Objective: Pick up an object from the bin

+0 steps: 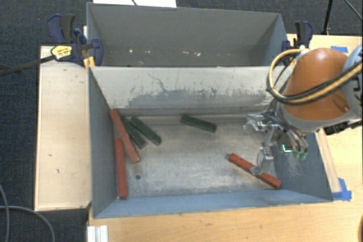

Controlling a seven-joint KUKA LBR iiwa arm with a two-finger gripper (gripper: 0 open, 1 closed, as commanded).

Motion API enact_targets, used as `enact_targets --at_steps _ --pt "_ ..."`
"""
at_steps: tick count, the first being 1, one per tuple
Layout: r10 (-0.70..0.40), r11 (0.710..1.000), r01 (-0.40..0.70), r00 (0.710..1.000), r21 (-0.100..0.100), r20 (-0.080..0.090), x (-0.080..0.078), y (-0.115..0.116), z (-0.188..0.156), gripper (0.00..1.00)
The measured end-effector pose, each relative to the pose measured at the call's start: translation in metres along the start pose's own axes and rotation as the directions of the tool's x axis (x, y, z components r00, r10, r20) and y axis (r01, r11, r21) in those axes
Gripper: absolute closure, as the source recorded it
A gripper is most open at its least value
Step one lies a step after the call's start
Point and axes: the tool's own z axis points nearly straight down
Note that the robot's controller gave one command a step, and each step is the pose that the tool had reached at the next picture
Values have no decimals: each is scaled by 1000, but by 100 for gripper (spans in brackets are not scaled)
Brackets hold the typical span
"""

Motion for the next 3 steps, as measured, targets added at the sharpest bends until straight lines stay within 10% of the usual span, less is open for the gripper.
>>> enact_targets --at_steps 1,2,3 --pt "-69 998 69 998 0 1 -4 -36 96 0" --pt "-19 1000 19 1000 -2 12 -54 15 92 0" --pt "-17 1000 17 1000 0 8 -52 11 92 100"
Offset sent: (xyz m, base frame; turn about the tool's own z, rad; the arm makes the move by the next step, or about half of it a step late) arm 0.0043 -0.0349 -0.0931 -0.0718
